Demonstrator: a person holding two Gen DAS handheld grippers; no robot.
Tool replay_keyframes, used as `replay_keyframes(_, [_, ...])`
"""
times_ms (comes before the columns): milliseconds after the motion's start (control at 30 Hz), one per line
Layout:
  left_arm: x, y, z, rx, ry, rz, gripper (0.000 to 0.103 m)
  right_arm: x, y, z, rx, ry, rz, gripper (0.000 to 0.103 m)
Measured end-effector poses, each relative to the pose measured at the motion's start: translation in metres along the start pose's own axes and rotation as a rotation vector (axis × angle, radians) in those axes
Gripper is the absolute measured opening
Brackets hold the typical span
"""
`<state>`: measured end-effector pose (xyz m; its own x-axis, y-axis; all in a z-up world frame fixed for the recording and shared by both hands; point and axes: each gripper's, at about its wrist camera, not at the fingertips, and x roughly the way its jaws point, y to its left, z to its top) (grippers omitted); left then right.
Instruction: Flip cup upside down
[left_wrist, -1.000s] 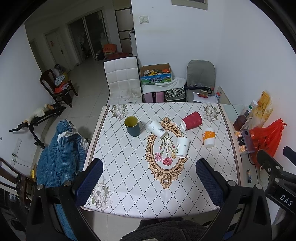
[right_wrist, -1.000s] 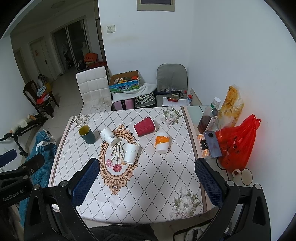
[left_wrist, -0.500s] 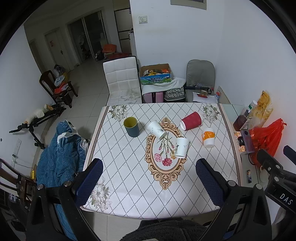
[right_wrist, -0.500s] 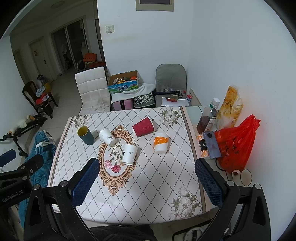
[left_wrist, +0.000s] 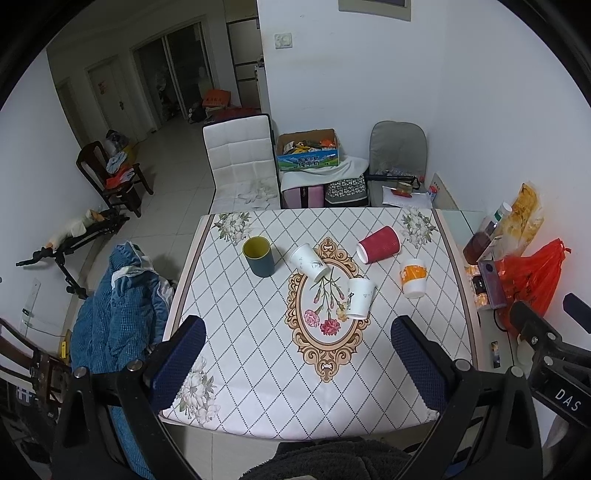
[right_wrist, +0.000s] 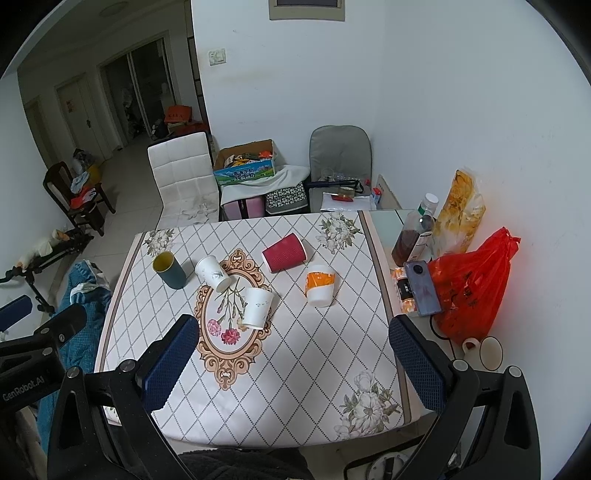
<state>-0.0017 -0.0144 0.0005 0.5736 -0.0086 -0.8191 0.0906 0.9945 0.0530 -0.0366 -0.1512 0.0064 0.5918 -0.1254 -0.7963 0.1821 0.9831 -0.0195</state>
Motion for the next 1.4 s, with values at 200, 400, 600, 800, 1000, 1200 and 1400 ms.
replay_keyframes(200, [0.0,0.0,0.0,-0.001,-0.001,0.001,0.103,0.0,0.0,0.001,-0.001,0.0,0.002,0.103])
replay_keyframes(400, [0.003,-0.005,0.007,-0.001,0.002,-0.002,0.103,0.001,-0.002,0.001,0.0,-0.001,0.005,0.103])
replay_keyframes(600, [0.018,-0.01,0.017,-0.017,0.015,0.02,0.103,0.015,-0.008,0.007,0.013,0.009,0.017,0.103])
replay_keyframes(800, [0.061,-0.005,0.026,-0.067,0.072,0.06,0.103,0.064,-0.014,0.012,0.025,0.053,0.023,0.103])
replay_keyframes(1000, [0.139,-0.004,0.042,-0.109,0.208,0.086,0.103,0.147,-0.018,0.014,0.034,0.149,0.033,0.103])
replay_keyframes(1200, [0.236,-0.001,0.052,-0.168,0.395,0.064,0.103,0.238,-0.022,0.006,0.049,0.269,0.036,0.103])
replay_keyframes(1400, [0.335,0.007,0.061,-0.335,0.602,-0.051,0.093,0.319,-0.025,-0.006,0.084,0.383,-0.009,0.103])
